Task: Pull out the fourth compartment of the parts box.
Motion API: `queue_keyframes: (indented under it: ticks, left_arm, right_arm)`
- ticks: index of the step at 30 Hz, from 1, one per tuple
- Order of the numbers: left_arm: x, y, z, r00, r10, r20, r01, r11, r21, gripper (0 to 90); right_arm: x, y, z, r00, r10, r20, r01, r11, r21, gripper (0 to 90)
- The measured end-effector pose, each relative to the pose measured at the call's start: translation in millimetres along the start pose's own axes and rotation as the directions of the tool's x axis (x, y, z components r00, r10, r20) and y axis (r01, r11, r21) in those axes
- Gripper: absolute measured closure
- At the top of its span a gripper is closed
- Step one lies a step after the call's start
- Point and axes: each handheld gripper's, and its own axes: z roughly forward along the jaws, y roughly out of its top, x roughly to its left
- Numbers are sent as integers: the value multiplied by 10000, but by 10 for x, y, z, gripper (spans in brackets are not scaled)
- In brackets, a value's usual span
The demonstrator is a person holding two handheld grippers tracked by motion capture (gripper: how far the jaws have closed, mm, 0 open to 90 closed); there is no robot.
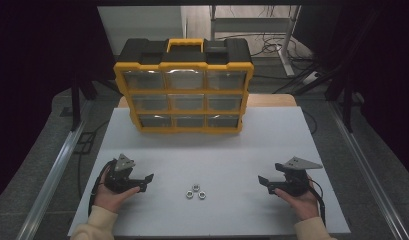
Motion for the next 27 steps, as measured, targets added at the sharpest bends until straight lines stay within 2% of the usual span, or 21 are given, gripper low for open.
queue_keyframes:
  ticks: [7, 10, 14, 18, 22, 27]
  left_arm:
    - [39, -25, -22, 9997, -183, -142, 182, 9998, -51, 115]
    - [48, -31, -19, 9998, -139, -133, 139, 9999, 1, 115]
    - [45, -49, -44, 9999, -100, -140, 100, 9999, -21, 114]
    - [42, -37, -43, 9999, -114, -114, 113, 9999, -85, 115]
    - [18, -29, -37, 10000, 33, -72, -34, 10000, -65, 116]
    - [-46, -14, -55, 9997, 203, -136, -205, 9996, -178, 116]
  right_arm:
    - [-13, -12, 31, 9998, 142, -135, -141, 9999, 75, 163]
    - [-28, -23, 16, 9999, 136, -23, -136, 9999, 95, 163]
    - [-50, -27, 11, 9992, 402, -77, -402, 9992, -8, 165]
    - [-55, -41, 21, 9993, 363, -36, -363, 9993, 65, 165]
    - [-56, -41, 32, 9988, 478, -119, -478, 9989, 37, 165]
    - [-15, -28, 26, 9995, 293, -139, -293, 9996, 43, 164]
